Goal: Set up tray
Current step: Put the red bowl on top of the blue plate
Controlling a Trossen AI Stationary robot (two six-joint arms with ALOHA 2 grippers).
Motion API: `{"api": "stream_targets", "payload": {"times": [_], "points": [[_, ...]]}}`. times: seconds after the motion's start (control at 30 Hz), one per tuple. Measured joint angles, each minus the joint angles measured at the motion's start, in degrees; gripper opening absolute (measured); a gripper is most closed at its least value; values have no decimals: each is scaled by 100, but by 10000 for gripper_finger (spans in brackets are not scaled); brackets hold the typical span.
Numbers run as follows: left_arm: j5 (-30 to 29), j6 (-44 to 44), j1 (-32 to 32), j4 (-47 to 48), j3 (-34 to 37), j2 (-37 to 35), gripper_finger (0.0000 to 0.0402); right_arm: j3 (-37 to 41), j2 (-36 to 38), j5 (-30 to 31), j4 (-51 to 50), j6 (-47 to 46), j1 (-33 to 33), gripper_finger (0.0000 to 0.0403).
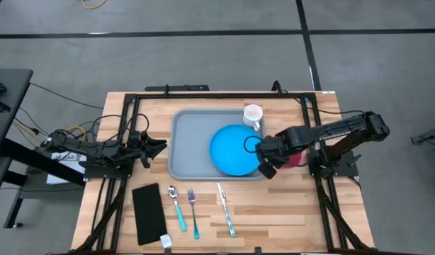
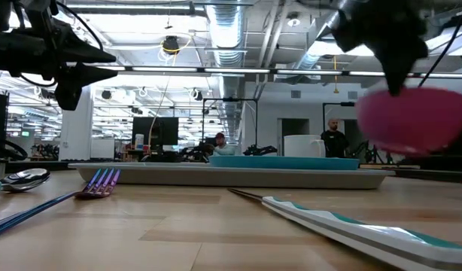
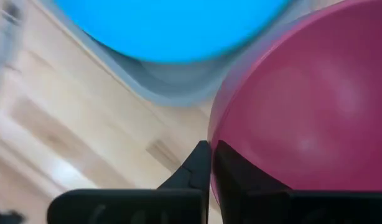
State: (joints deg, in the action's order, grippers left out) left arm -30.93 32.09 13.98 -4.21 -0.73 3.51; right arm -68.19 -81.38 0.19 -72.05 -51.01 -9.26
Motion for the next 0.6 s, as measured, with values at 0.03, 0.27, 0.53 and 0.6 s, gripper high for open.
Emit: {"api": "stream_targets", "payload": {"times": [0.03, 0.27, 0.53, 0.6], "points": [[-6, -1, 2, 0, 0, 0, 119, -172, -13, 14, -4, 29, 1, 2], [-132, -1, 2, 0, -2, 0, 119, -1513, -622, 207, -129, 1048, 2, 1], [-132, 4, 2, -2, -2, -1, 119, -2872, -2055, 271, -688, 2995, 153, 1], [-129, 40, 2, -2, -2, 0, 119, -3031, -2325, 268, -669, 3374, 231, 1]]}}
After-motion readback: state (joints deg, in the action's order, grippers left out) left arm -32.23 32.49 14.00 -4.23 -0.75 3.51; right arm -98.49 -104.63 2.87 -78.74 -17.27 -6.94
